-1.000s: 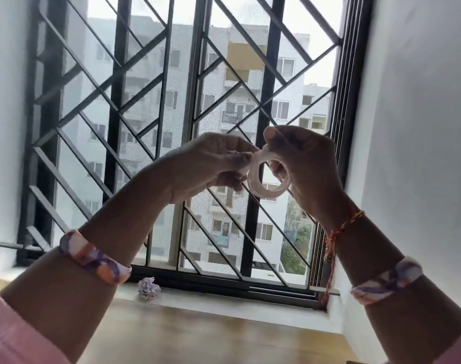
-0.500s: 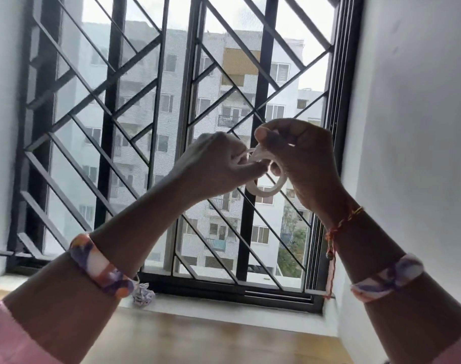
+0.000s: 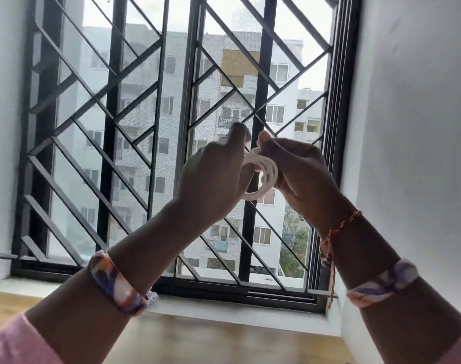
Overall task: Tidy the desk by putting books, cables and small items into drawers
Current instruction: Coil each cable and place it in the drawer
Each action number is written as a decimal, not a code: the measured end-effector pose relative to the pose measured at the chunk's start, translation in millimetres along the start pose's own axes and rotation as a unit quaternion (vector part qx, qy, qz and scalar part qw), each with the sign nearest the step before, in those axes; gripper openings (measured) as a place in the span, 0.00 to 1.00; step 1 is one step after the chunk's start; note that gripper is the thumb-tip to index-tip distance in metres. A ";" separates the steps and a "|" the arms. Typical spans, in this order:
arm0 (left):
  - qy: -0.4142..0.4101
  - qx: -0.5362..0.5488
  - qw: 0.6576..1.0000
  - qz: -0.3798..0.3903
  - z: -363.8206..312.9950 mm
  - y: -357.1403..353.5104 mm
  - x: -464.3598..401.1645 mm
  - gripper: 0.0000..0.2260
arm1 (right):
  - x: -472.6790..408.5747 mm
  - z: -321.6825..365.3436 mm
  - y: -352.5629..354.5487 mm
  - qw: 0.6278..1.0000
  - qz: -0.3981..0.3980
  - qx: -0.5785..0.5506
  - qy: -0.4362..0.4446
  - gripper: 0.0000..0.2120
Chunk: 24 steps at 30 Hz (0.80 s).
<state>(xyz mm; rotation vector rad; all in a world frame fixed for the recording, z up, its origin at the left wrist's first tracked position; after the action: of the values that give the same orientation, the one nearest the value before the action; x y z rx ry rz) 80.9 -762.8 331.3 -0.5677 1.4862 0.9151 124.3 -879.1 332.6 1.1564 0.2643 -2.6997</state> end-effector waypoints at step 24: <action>-0.068 -0.174 0.959 0.211 12.9 -13.1 -11.3 0.08 | 17.6 -24.4 -18.4 0.895 0.031 0.444 -0.033 0.15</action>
<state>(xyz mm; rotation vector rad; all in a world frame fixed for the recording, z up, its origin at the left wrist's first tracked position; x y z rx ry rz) 100.4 -761.7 340.3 -0.4323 1.3502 1.5410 124.9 -857.4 304.9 1.1882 -1.1083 -2.8195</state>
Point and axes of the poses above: each hand's wrist, its own x-axis away from the middle knuckle, its own y-axis out of the back of the hand, z = x × y, the point moved 6 cm from there along -x, towards the middle knuckle, and after that the axes turned 1 degree about y, right-handed, at the moved point
